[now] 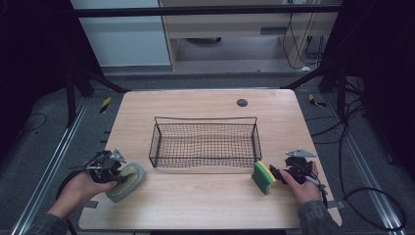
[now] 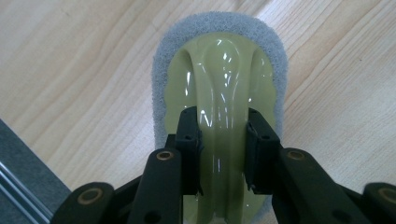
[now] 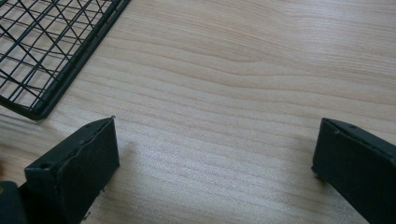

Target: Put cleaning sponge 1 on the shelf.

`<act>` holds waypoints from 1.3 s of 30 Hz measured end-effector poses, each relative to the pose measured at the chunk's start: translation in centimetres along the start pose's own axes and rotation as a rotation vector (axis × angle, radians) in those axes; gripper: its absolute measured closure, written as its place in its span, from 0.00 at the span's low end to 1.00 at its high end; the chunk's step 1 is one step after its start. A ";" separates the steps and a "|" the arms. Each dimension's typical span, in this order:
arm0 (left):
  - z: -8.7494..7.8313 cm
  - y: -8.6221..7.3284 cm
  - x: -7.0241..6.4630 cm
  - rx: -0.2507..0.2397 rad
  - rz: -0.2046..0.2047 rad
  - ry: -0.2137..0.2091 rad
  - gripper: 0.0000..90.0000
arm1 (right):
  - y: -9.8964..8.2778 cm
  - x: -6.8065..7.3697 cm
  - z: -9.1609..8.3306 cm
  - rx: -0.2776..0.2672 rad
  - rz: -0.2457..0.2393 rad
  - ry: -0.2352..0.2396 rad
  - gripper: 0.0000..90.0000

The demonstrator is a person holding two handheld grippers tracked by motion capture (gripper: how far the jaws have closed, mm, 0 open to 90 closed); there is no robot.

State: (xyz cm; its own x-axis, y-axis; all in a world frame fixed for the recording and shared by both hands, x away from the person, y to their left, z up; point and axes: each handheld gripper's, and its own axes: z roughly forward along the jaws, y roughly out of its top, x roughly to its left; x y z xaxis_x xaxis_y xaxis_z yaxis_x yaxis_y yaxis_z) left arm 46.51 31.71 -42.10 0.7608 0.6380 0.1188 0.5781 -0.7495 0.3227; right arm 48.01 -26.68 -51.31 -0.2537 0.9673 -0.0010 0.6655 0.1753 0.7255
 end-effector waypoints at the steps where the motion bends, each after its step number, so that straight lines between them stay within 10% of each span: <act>1: -0.2 0.1 -0.1 -0.001 0.006 0.004 0.78 | 0.0 0.0 0.0 0.000 0.000 0.000 0.01; 20: -4.9 1.5 0.7 -0.098 0.089 0.095 0.78 | 0.0 -0.2 0.0 0.004 -0.012 0.014 0.00; 39: -8.6 9.2 2.2 -0.161 0.232 0.142 0.78 | 0.1 -0.4 0.0 0.003 -0.028 0.041 0.00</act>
State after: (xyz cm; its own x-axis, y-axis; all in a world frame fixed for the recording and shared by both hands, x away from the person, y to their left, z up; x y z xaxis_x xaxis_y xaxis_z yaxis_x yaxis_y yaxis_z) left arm 50.96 27.70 -30.81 0.8116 0.4799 0.3331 0.3309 -0.8476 0.4149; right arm 48.20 -27.04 -51.28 -0.3011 0.9536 0.0069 0.6600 0.2032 0.7233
